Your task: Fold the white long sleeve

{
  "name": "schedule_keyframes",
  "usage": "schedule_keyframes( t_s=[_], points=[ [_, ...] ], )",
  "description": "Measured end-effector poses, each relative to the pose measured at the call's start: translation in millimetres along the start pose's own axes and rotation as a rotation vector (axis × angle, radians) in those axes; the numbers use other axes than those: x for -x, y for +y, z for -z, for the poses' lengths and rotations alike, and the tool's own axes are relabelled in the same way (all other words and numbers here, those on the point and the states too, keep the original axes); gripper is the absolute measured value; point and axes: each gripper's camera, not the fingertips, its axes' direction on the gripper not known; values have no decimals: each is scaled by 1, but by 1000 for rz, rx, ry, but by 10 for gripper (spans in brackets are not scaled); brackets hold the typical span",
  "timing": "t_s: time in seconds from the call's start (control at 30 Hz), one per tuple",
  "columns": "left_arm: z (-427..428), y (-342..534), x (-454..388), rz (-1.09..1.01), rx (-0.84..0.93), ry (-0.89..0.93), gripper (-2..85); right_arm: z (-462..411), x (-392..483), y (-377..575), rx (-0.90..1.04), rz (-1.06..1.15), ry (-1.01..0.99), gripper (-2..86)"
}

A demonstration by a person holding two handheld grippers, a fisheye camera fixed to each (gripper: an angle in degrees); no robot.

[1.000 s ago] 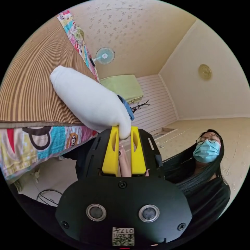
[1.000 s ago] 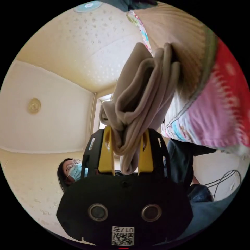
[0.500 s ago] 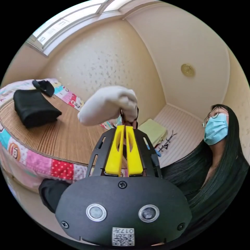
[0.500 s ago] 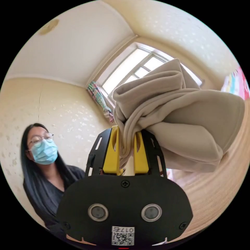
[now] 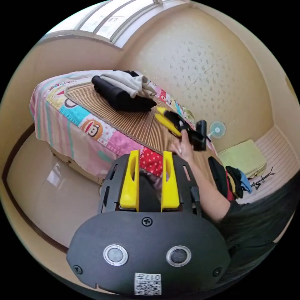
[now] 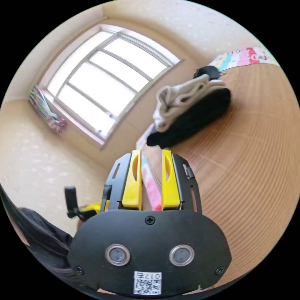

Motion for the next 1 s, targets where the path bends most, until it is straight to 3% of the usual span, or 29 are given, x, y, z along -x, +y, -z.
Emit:
schedule_keyframes(
  t_s=[0.23,0.37,0.53,0.67,1.0],
  points=[
    [-154,-71,-136,-266,11,-166,209,146,-38,61,-207,-89,745,280],
    [-261,-105,-187,-243,122,-92,248,183,-97,45,-62,-308,1025,328],
    [-345,-96,-221,-242,188,-287,247,158,-155,59,24,-455,1088,335],
    [-367,-85,-241,-229,190,-487,192,124,-140,61,-22,-378,1167,327],
    [-381,-71,-249,-245,203,-520,191,93,-136,61,-44,-365,1137,317]
  ],
)
